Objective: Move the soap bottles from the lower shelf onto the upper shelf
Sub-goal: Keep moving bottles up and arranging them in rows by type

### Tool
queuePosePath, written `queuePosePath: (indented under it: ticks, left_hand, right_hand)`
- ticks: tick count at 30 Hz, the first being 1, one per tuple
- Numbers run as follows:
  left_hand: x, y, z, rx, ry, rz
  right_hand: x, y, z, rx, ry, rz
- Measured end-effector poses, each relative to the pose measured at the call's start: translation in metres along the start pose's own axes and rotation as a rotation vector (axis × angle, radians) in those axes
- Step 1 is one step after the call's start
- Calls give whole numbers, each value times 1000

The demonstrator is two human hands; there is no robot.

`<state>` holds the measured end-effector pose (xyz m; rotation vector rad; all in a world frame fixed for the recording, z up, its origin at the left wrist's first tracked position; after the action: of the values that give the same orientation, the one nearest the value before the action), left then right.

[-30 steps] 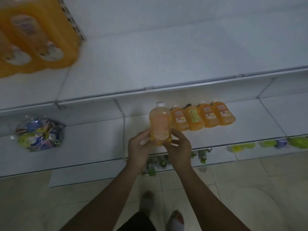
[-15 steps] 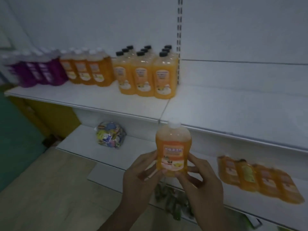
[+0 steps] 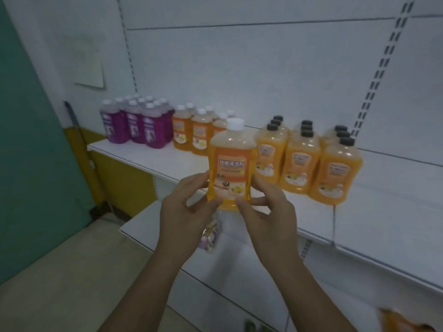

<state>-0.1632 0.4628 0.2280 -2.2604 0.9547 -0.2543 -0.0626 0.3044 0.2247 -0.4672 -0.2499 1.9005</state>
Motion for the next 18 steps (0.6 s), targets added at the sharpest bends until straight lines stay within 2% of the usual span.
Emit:
queuePosePath:
  ticks: [5, 10, 18]
  left_hand:
    - [-61, -71, 68, -75, 9, 10]
    - [-108, -144, 152, -86, -41, 50]
    - [-119, -222, 231, -165, -139, 204]
  right_hand:
    - [107, -73, -3, -56, 96, 61]
    - [200, -148, -30, 15, 160, 39]
    - [273, -220, -69, 98, 424, 32]
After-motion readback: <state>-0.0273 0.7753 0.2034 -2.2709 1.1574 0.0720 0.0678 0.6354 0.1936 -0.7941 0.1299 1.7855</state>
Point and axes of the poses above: each hand's wrist, its own y-axis away from the middle knuckle, its own x-axis out of the palm, z = x × y, the point moved 7 cm from there along -y, towards the middle knuckle, and after that the axes turned 6 degrees about x, right-handed, at the moved point
